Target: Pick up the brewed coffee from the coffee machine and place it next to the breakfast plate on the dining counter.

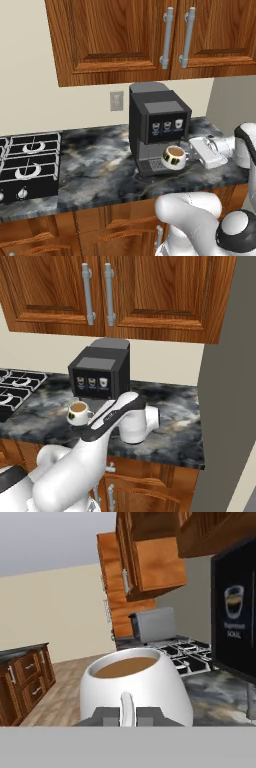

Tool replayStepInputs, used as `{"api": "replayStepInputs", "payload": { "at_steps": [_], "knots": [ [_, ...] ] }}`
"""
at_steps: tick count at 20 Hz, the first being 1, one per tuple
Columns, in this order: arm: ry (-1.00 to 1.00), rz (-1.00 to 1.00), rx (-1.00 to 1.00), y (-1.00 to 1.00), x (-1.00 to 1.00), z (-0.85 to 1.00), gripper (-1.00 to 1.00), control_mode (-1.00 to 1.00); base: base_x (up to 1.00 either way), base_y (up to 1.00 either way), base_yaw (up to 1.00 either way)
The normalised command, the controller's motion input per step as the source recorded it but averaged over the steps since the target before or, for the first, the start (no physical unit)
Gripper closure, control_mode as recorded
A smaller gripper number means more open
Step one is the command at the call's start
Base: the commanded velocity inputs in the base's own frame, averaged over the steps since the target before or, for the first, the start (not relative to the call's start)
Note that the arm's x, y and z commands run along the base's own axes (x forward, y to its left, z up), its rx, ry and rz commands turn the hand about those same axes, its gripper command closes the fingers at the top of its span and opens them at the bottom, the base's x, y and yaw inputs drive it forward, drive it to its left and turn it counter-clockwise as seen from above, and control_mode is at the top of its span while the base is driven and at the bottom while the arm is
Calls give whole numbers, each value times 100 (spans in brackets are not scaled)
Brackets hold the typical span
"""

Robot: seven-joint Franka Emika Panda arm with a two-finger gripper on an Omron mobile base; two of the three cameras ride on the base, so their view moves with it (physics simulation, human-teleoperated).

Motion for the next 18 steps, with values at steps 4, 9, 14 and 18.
{"api": "replayStepInputs", "payload": {
  "at_steps": [4, 9, 14, 18],
  "knots": [
    [-2, -1, -19, 7, -58, 66, 100, -100, 0, 0, 0],
    [-1, 1, -5, 0, -44, 27, 100, -100, 0, 0, 0],
    [0, 7, 0, -3, -5, 0, 100, -100, 0, 0, 0],
    [0, 1, 0, 0, 1, 0, 100, -100, 0, 0, 0]
  ]
}}
